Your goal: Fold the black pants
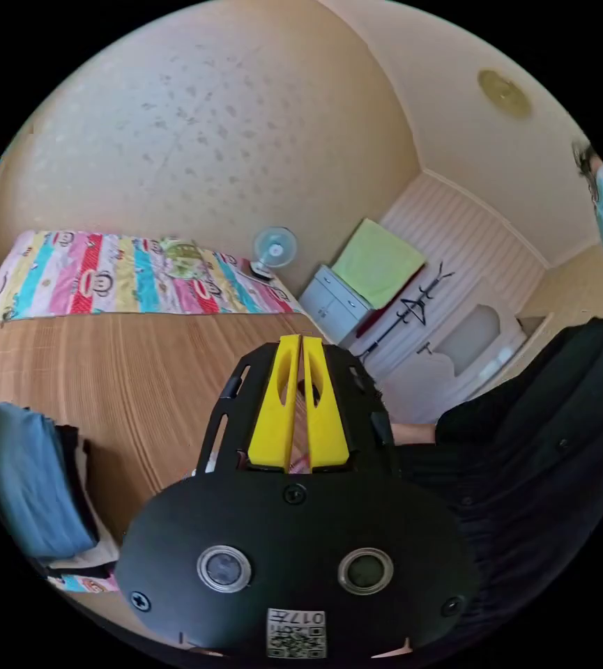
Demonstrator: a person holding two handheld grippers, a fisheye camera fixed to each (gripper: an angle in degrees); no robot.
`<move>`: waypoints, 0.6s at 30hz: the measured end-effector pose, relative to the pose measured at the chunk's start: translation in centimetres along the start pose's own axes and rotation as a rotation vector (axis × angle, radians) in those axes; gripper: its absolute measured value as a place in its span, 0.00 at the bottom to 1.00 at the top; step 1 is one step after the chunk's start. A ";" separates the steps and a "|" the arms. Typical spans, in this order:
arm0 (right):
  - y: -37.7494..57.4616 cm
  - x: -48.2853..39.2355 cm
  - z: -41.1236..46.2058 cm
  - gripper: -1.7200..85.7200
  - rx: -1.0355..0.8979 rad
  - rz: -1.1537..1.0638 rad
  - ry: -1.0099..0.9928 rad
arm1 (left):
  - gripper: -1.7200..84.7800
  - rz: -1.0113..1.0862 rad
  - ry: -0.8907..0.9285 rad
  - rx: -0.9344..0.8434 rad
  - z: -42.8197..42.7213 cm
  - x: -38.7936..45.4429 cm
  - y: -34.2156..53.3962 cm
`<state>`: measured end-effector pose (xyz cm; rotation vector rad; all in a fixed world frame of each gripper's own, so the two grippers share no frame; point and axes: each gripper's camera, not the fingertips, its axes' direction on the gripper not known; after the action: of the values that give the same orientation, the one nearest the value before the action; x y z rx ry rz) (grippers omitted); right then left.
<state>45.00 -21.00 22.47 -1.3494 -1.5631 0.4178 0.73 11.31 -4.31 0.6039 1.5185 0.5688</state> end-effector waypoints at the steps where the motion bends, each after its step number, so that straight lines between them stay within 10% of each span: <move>1: 1.2 2.6 -1.3 0.03 0.015 0.062 -0.033 | 0.01 -0.004 0.013 -0.021 1.6 0.3 0.1; 18: 4.6 15.8 -23.6 0.14 0.578 0.442 -0.414 | 0.01 -0.018 0.035 -0.324 33.4 7.4 5.9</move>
<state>68.83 -13.18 36.58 -1.1752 -1.2925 1.3808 34.18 20.33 -6.84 0.3318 1.4234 0.7953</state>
